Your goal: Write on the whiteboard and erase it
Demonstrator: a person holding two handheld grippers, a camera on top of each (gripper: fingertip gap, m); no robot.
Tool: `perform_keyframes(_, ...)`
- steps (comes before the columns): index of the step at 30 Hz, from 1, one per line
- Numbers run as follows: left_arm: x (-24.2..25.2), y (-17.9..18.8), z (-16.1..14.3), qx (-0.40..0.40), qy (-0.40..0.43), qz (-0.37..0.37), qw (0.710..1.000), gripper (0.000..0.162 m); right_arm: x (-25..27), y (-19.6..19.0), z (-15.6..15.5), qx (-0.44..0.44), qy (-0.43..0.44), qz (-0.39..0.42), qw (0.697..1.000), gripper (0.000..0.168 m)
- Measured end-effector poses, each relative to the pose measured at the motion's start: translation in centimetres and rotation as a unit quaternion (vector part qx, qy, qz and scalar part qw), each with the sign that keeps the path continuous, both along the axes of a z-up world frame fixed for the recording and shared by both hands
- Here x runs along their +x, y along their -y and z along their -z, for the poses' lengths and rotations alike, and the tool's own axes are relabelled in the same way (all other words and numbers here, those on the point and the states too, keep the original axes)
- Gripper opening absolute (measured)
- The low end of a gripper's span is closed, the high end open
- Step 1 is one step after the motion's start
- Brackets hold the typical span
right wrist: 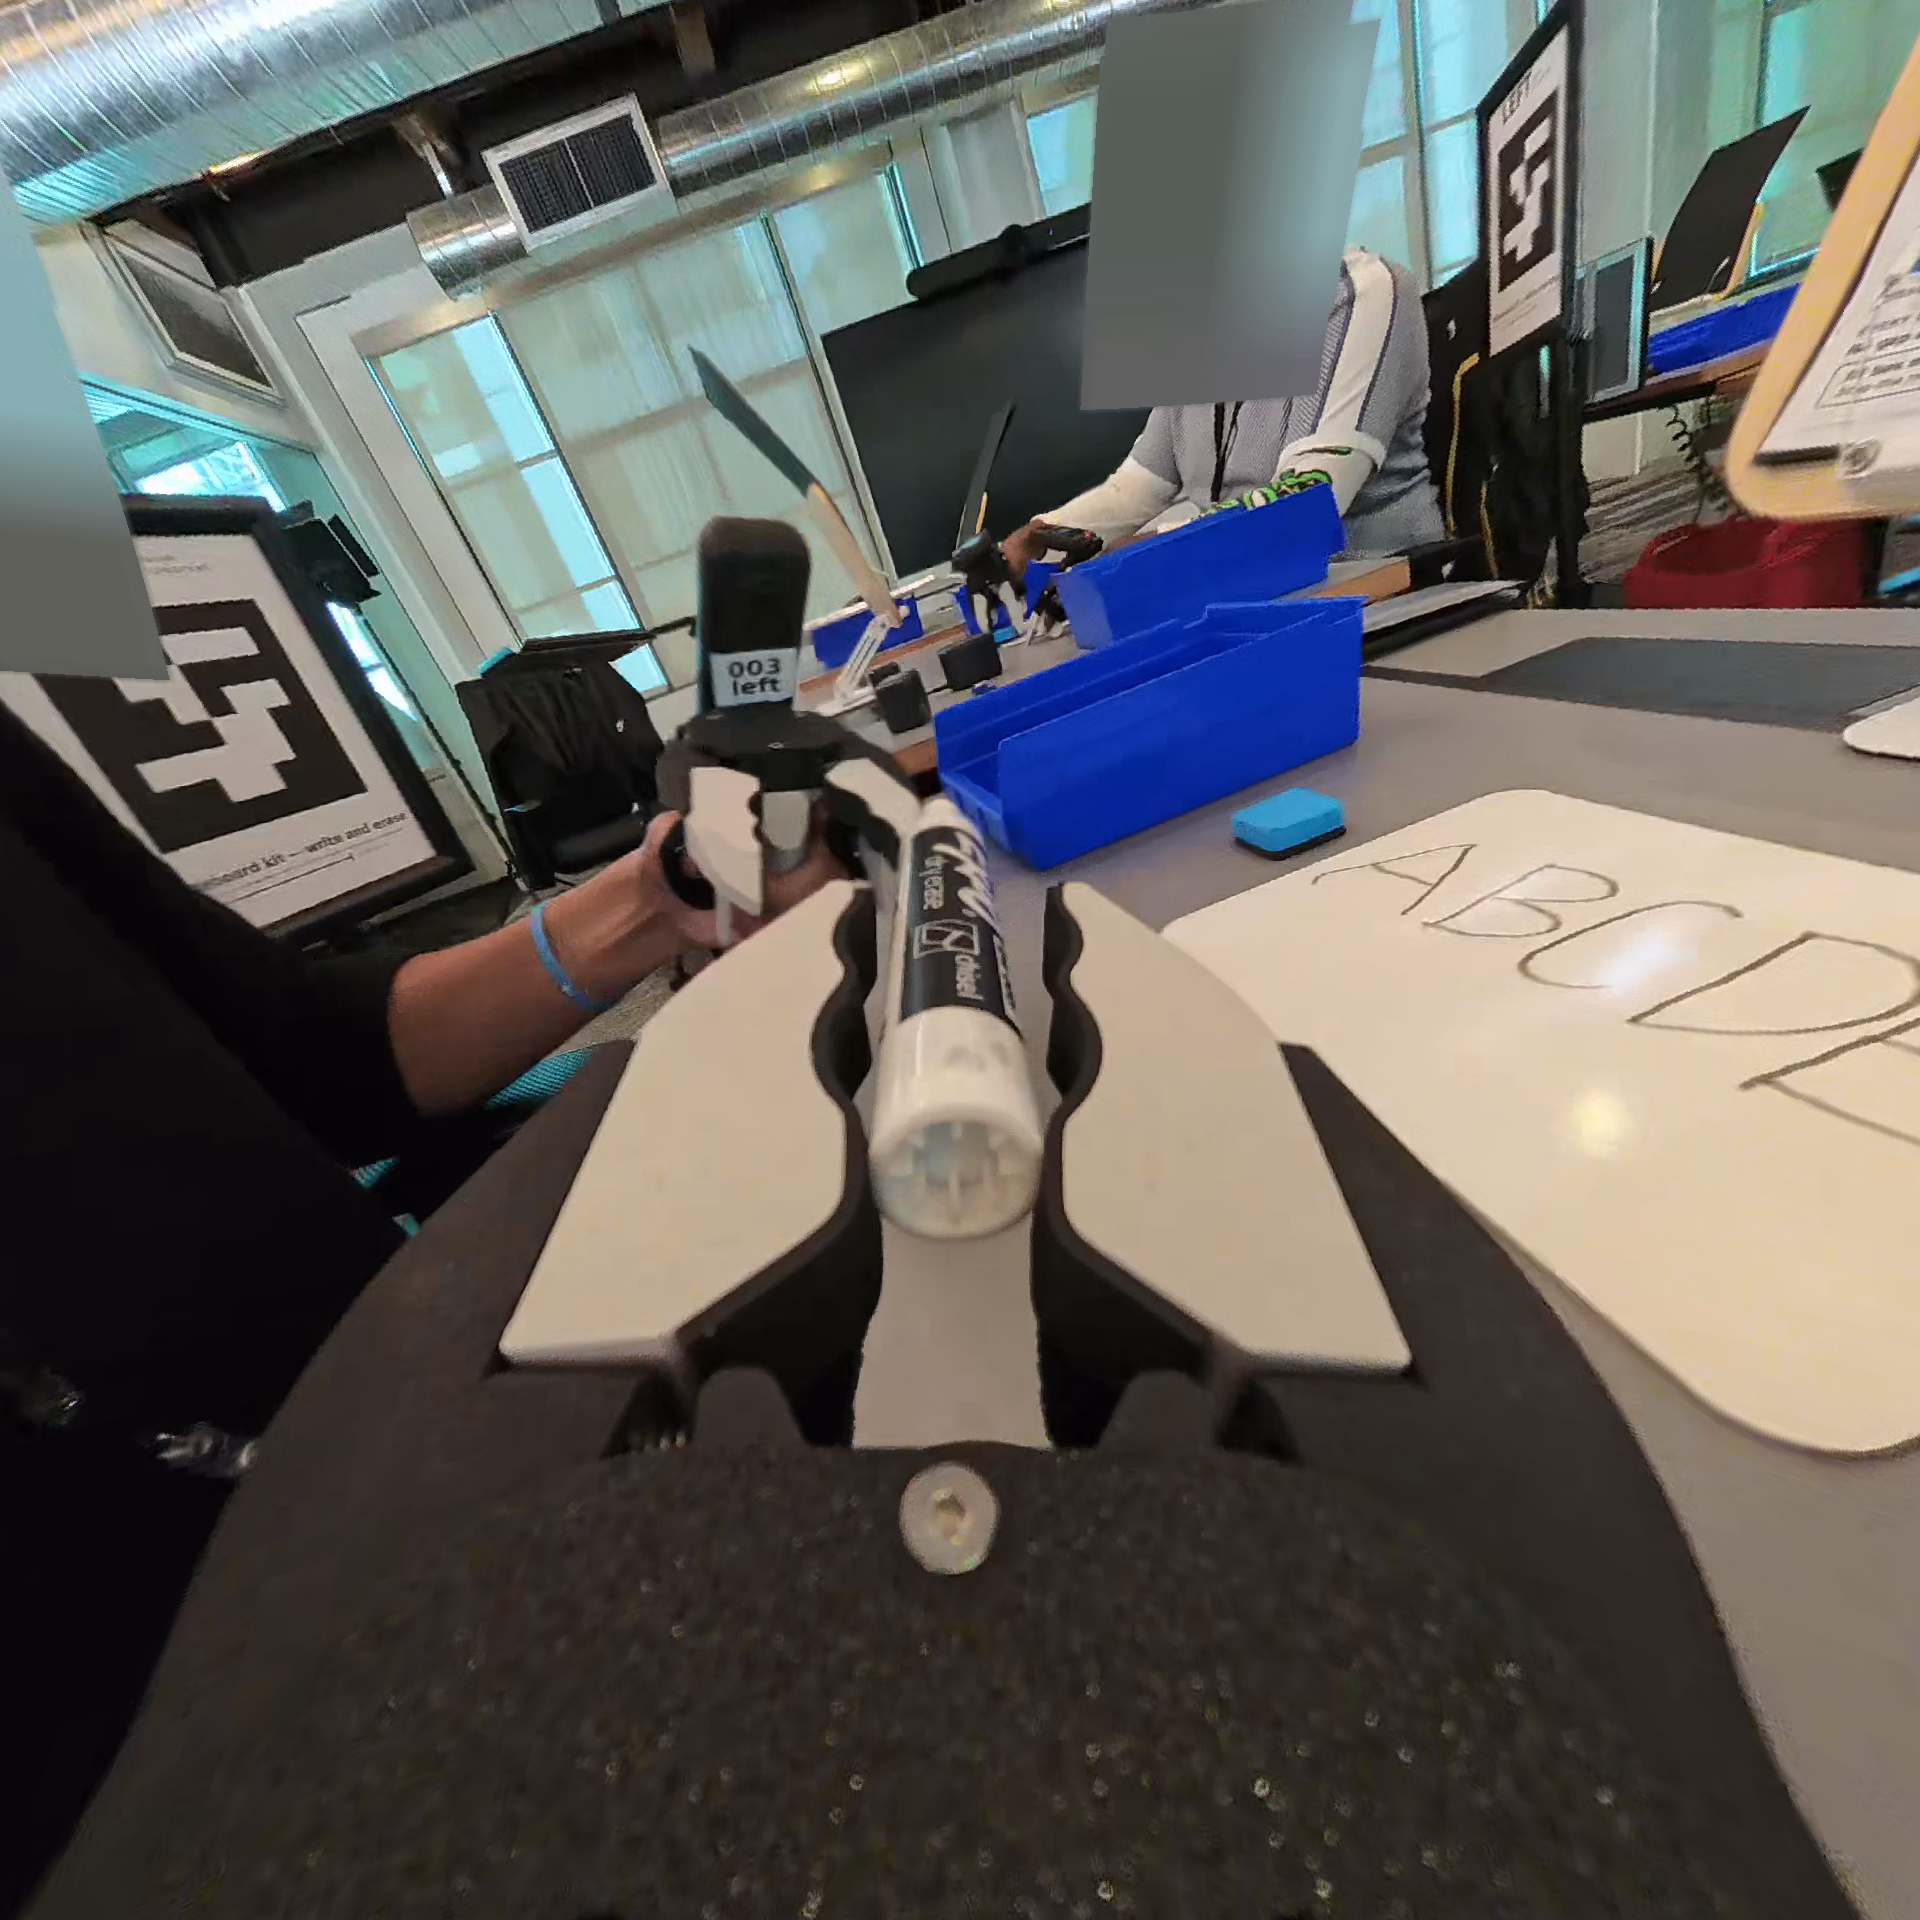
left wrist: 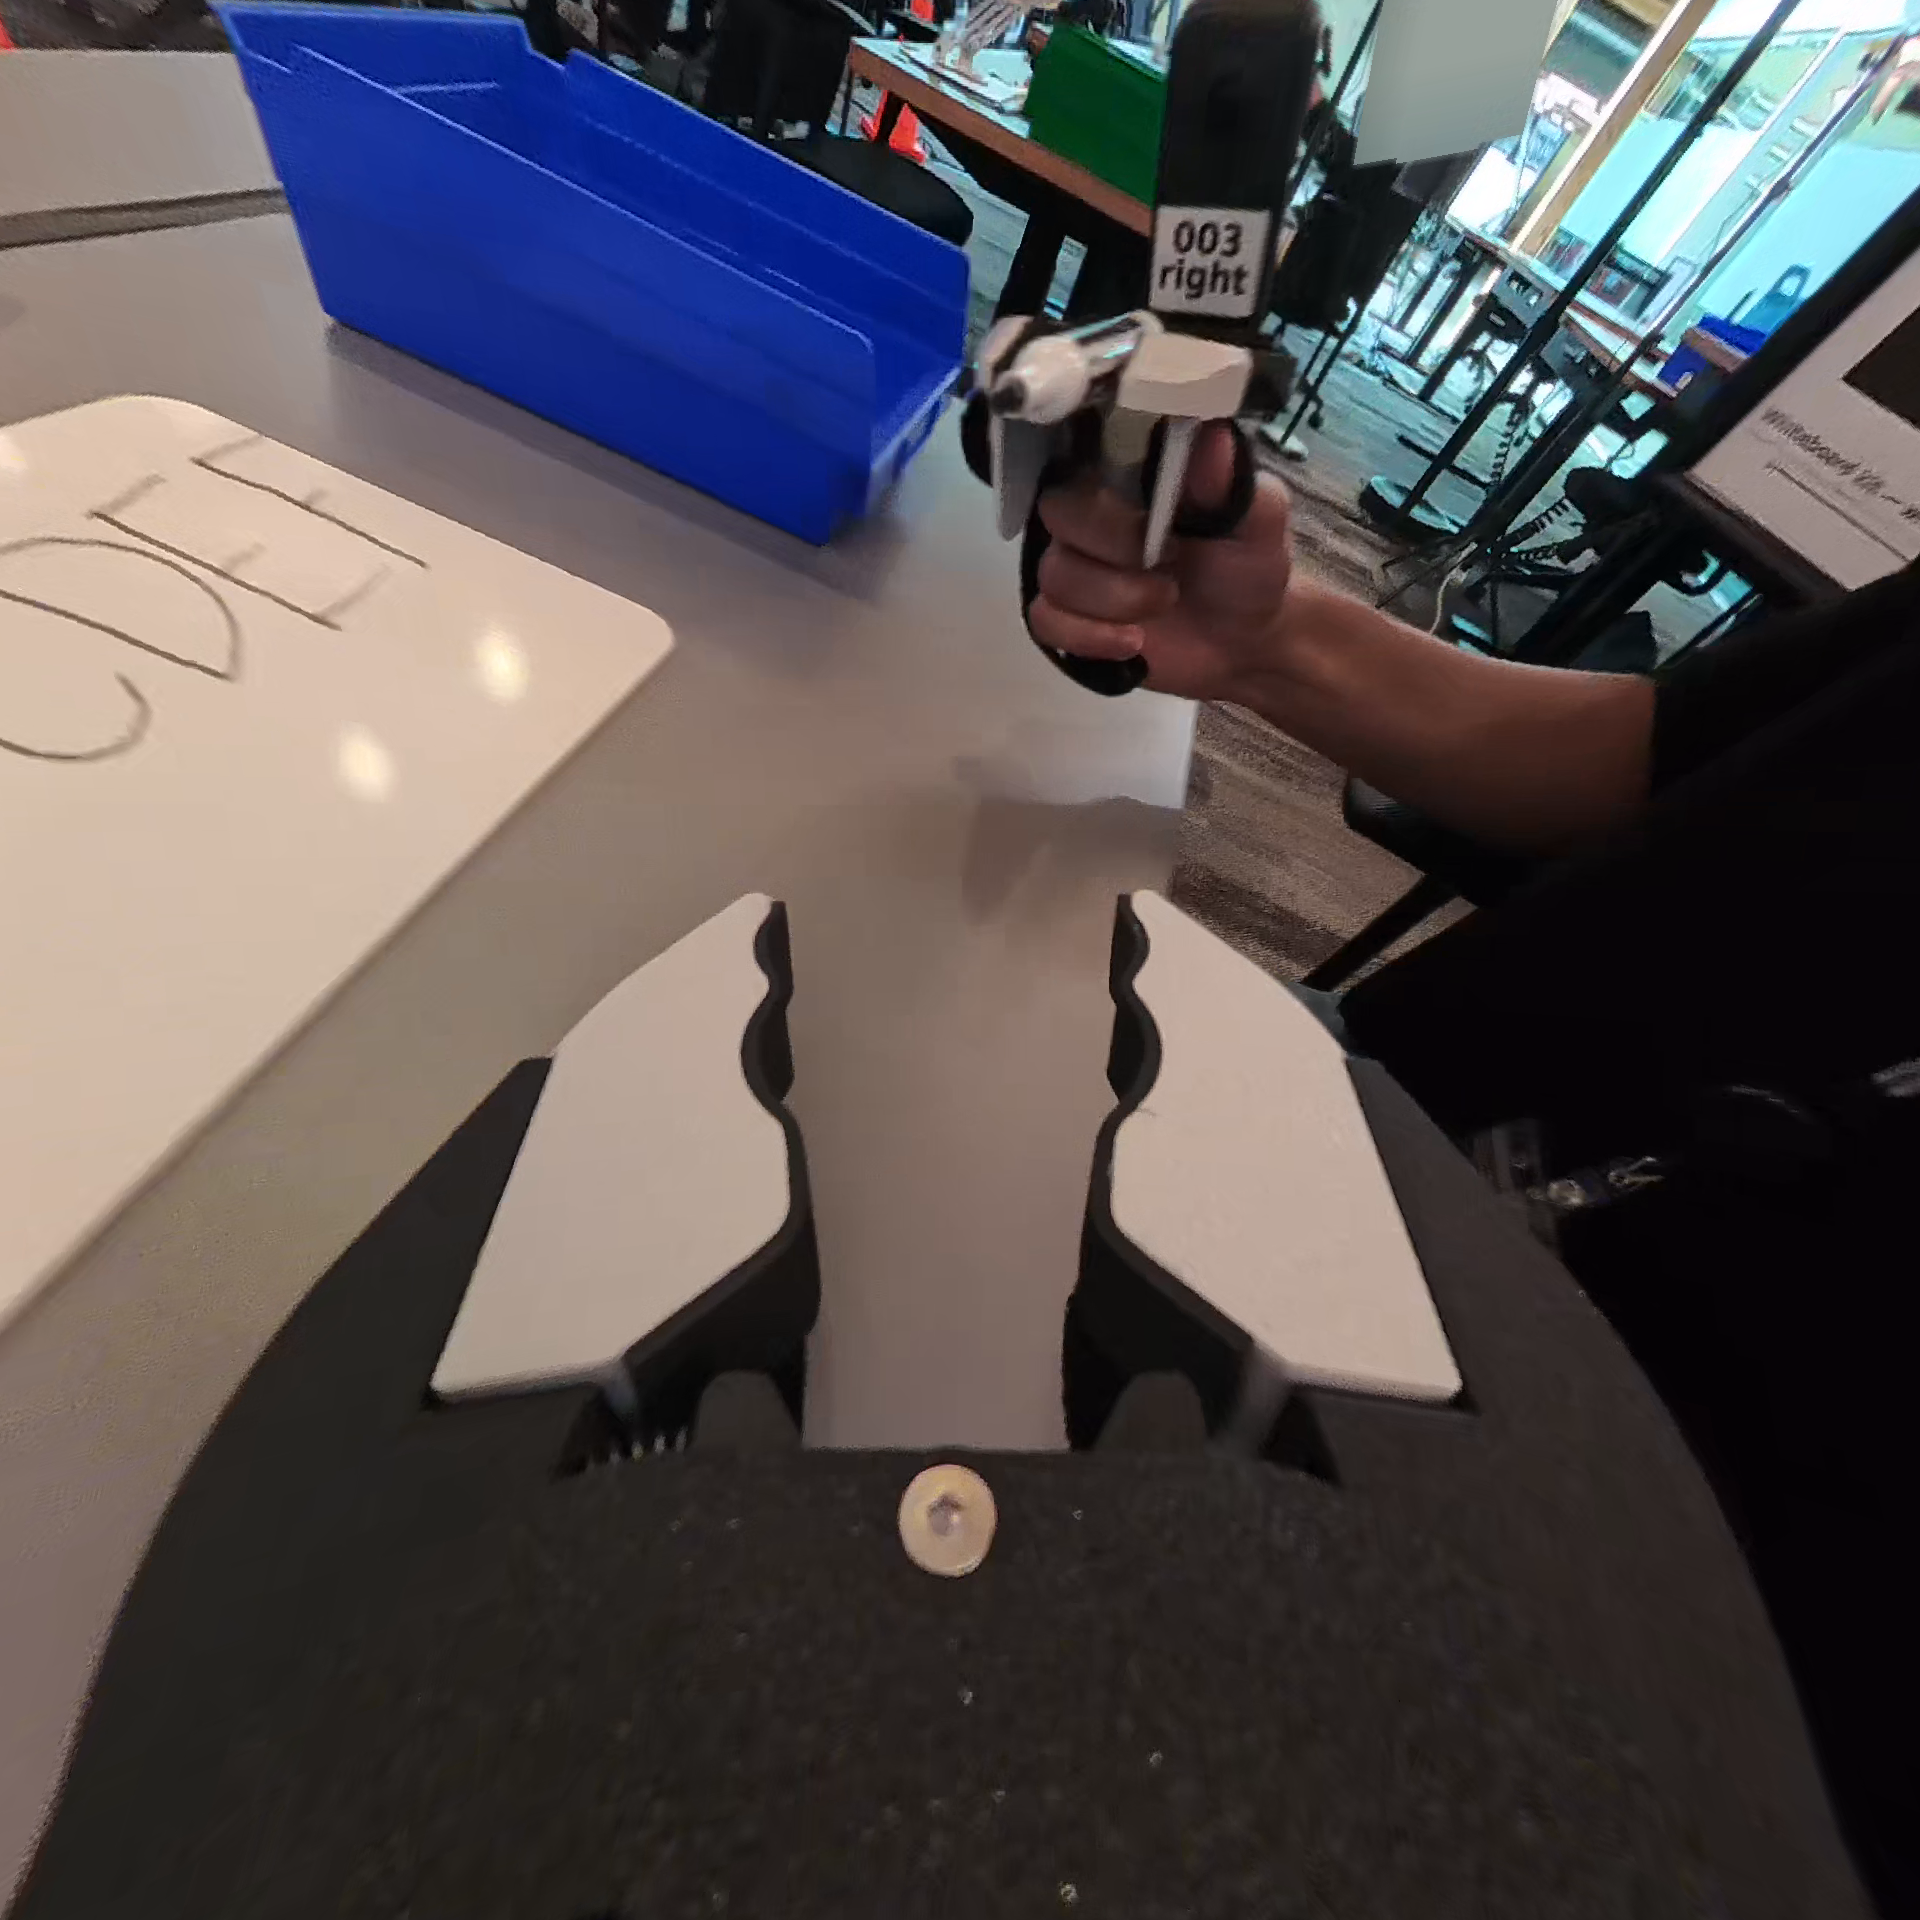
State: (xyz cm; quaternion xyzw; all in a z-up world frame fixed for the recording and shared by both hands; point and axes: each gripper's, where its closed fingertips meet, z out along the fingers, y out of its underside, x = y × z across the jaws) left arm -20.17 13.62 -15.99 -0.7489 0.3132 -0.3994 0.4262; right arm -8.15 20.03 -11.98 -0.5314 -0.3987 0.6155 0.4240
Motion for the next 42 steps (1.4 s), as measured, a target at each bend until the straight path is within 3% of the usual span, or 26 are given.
perform_keyframes(5, 2.1, 6.1, 1.2, 0.005, -0.009, 0.003, 1.000, 0.058, 0.8, 2.9, 0.5, 0.016, 0.003, 0.007, 1.000, 0.031)
perform_keyframes(13, 5.8, 12.6, 5.8, -0.033, -0.137, 0.073, 0.987, 0.050, 1.8, 5.5, 0.8, 0.014, 0.007, 0.024, 1.000, 0.032)
perform_keyframes(16, 7.7, 15.6, 9.3, -0.056, -0.215, 0.120, 0.968, 0.042, 1.8, 6.7, 0.5, 0.028, 0.014, 0.031, 0.999, 0.032)
perform_keyframes(19, 9.3, 18.2, 14.2, -0.063, -0.333, 0.188, 0.922, 0.039, 1.7, 7.6, -0.2, 0.034, 0.007, 0.030, 0.999, 0.032)
perform_keyframes(22, 9.7, 18.4, 18.5, -0.069, -0.415, 0.226, 0.879, 0.044, 1.5, 7.9, 0.2, 0.048, 0.025, 0.029, 0.998, 0.032)
perform_keyframes(30, 10.3, 17.7, 23.4, -0.100, -0.459, 0.225, 0.854, 0.050, 2.7, 7.6, 0.2, 0.045, 0.021, 0.034, 0.998, 0.032)
perform_keyframes(38, 10.8, 17.2, 24.3, -0.050, -0.481, 0.194, 0.853, 0.030, 3.7, 7.1, 0.0, 0.039, 0.012, 0.041, 0.998, 0.032)
perform_keyframes(42, 11.1, 16.9, 22.2, -0.051, -0.432, 0.170, 0.884, 0.030, 4.1, 6.7, -0.1, 0.040, 0.013, 0.049, 0.998, 0.032)
